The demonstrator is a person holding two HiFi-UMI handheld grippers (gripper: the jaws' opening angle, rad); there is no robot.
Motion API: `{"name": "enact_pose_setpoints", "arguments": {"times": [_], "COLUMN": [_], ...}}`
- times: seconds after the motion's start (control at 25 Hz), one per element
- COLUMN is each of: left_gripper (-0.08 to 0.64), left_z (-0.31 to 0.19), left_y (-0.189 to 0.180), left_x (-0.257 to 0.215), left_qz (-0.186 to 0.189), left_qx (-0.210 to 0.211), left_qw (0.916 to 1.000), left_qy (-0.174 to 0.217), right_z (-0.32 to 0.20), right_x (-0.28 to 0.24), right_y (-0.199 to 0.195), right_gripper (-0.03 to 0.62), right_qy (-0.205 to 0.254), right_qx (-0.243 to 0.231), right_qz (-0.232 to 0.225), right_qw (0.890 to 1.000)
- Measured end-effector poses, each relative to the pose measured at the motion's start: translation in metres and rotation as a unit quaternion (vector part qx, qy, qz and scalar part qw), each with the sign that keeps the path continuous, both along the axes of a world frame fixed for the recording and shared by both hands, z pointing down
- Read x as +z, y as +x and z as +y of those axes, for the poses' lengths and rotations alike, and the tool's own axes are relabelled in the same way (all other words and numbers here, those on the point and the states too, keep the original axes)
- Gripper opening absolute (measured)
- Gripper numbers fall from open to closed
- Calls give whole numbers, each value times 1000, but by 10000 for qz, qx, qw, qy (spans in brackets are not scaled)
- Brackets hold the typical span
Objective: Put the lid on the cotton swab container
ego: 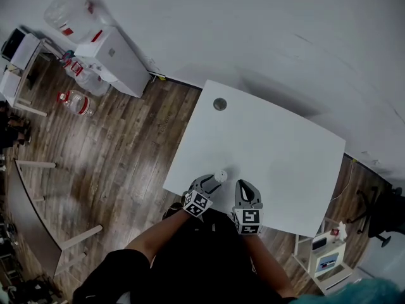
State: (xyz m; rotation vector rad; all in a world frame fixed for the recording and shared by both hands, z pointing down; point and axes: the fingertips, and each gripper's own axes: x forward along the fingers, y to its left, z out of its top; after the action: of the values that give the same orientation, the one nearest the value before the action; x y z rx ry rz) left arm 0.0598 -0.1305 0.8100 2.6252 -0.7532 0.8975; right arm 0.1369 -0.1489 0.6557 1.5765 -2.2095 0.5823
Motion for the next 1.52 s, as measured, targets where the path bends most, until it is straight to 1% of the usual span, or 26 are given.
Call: {"name": "enact_pose_setpoints", "arguments": {"times": [0.12, 0.2, 0.36, 0.44, 0.52, 0.64, 0.84, 1.0, 1.2, 1.36, 1.52], "left_gripper": [212, 228, 252, 259, 259, 259, 260, 259, 259, 259, 259], "left_z": [-4, -6, -12, -13, -16, -18, -22, -27, -28, -28, -27], "left_y": [2, 4, 12, 16, 19, 22, 27, 31, 32, 32, 32], "left_x": [4, 3, -1, -1, -1, -1, -2, -4, -2, -2, -2], "left_qz": [13, -3, -68, -45, -11, 49, 91, 129, 251, 255, 269], "left_qx": [-23, 30, 320, 386, 415, 386, 297, 279, 195, 225, 270], "left_qw": [10000, 10000, 9992, 9989, 9988, 9989, 9992, 9991, 9993, 9992, 9991], "left_qy": [-14, -6, 208, 244, 255, 252, 260, 280, 211, 208, 190], "right_z": [-7, -7, 1, 6, 10, 12, 16, 21, 27, 33, 35], "right_x": [1, 2, 10, 14, 14, 14, 19, 26, 38, 52, 56], "right_y": [4, 6, 6, 6, 4, -1, 3, 5, 15, 16, 14], "right_gripper": [32, 32, 32, 32, 32, 32, 32, 32, 34, 34, 35], "right_qy": [-11, -78, -244, -278, -250, -167, -205, -357, -530, -716, -720], "right_qx": [21, 49, 78, 16, -105, -274, -310, -334, -323, -479, -602], "right_qz": [32, 25, -31, 43, 221, 363, 245, 249, 296, 352, 345], "right_qw": [10000, 10000, 9997, 9996, 9994, 9988, 9990, 9985, 9976, 9957, 9950]}}
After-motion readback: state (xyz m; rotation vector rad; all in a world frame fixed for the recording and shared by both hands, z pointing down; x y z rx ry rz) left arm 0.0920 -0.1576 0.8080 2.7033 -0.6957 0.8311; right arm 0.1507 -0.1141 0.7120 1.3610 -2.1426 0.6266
